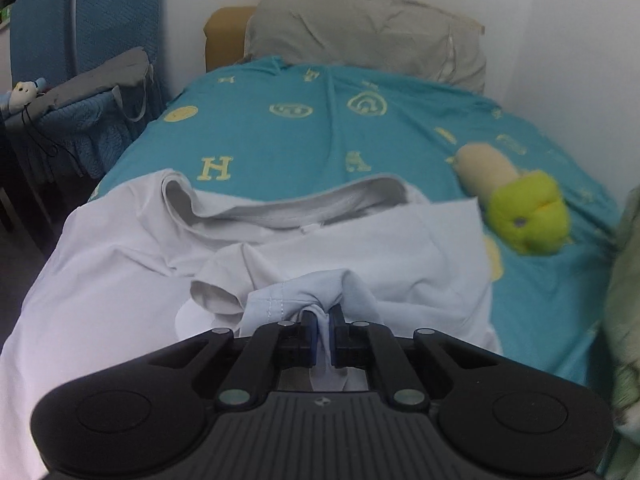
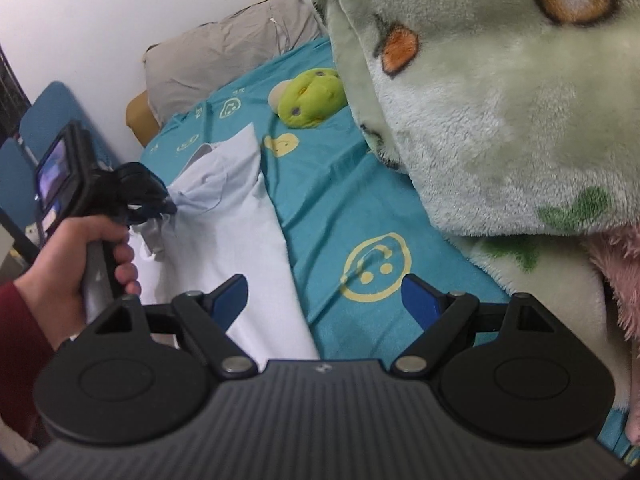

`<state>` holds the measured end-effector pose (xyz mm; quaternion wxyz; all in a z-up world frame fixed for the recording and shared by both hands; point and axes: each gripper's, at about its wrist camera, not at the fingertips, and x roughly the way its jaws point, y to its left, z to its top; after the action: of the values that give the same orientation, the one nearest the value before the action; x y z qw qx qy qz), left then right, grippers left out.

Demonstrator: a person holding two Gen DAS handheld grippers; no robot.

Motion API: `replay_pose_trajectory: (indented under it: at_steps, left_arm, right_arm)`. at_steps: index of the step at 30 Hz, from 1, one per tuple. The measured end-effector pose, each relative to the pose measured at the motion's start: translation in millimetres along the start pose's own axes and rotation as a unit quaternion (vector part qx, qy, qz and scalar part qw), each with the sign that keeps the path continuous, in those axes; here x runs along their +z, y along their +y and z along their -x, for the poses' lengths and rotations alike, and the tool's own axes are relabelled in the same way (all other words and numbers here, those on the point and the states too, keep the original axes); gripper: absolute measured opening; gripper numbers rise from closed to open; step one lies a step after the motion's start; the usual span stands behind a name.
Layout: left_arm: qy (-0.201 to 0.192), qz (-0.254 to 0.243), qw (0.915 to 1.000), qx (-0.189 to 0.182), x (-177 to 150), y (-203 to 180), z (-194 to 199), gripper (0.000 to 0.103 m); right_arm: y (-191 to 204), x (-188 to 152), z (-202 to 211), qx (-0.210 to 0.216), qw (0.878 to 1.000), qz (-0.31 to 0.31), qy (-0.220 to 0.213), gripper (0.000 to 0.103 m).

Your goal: Fold clothes

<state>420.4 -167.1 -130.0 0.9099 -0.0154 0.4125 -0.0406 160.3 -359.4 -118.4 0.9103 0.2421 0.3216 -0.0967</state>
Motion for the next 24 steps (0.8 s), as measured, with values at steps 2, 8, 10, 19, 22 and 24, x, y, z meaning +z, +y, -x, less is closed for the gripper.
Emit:
replay_pose_trajectory:
  at_steps: [2, 8, 10, 19, 22, 24]
  left_arm:
    - [0.013, 0.007, 0.9995, -0.028, -13, 6, 3, 0.016]
    - [0.078, 0.035, 0.9892, -0.119, -81, 38, 59, 0.046]
    - [0.099, 0.053, 0.9828, -0.147, -111, 52, 91, 0.053]
    - [0.184, 0.085, 0.9508, -0.235, -243, 65, 185, 0.061]
    - [0.163, 0.037, 0.9594, -0.227, -262, 49, 201, 0.061]
    - [0.175, 0.031, 0.9544, -0.240, -267, 44, 205, 0.062]
  right_arm:
    - [-1, 1, 1, 0.002, 1.000, -0.003, -0.002, 0.085]
    - [-6, 6, 8, 0.014, 1.000, -0.016, -0.009, 0.085]
    - [-8, 8, 10, 0.017, 1.000, -0.021, -0.011, 0.085]
    - [-7, 10, 38, 0.049, 0.998, -0.013, -0.026, 0.085]
    - [-6, 7, 50, 0.059, 0.998, -0.007, -0.026, 0.085]
    - [-6, 3, 58, 0.063, 0.998, -0.003, -0.026, 0.085]
